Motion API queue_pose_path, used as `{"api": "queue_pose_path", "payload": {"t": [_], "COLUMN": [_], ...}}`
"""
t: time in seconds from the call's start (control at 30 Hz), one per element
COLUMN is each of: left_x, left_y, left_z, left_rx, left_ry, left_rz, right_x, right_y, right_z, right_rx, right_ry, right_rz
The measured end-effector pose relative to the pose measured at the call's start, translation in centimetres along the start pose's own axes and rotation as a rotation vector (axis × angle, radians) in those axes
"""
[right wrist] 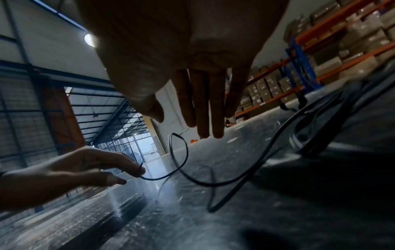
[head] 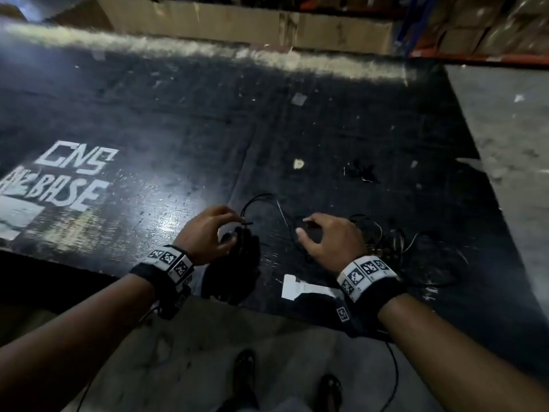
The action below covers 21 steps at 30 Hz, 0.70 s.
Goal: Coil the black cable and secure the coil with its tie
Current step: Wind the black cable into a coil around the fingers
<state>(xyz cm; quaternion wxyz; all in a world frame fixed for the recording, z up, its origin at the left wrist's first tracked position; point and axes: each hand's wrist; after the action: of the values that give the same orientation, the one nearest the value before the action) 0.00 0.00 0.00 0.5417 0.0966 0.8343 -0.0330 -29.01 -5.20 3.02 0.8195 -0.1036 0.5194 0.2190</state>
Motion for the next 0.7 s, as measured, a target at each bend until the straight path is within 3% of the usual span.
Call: {"api": "queue_pose_path", "payload": {"t": [0.13,0.23,0.4,0.47,0.57,0.63,0.7], "left_x": [1.3,1.3,-0.8,-2.2,-4.5,-5.7,-6.8], "left_y": [-0.9,-2.4,-3.2,-3.0,-2.8,-3.0,-3.4], "left_z": [0.5,0.6,-1.7,-3.3,-6.3,-8.1,-9.7], "left_rx": [-0.024,0.008,0.009,0.036,0.102,0.154,0.205], "left_ry": [-0.117,-0.135,0.200,0.389,0.601,0.710,0.815], "left_rz": [0.090,0.061,-0.018,-0.032,-0.077,-0.118,-0.160], "right_x": [1.8,3.2,2.4,1.2,-1.0,-2.2,-2.9], "right_y": [-2.0,-3.4,-4.2,-3.9,-3.1,-2.5,-2.2], "right_z": [1.8,1.7,0.3,0.4,1.9,3.6,4.9], "right_rx": [0.045,0.099,0.176,0.119,-0.125,-0.253,-0.263], "right_ry": [-0.093,-0.191,-0.295,-0.321,-0.336,-0.396,-0.508], "right_rz": [0.074,0.048,-0.022,-0.112,-0.199,-0.102,0.006]}}
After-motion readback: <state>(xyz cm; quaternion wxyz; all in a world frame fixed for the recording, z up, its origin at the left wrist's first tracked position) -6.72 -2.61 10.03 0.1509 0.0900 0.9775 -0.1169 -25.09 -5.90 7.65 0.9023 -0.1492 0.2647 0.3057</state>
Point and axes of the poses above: each hand's wrist, its own y-axis away from the middle knuckle, its own x-axis out of the palm, z = x × y, and after that the axes turned 11 degrees about z, right-handed
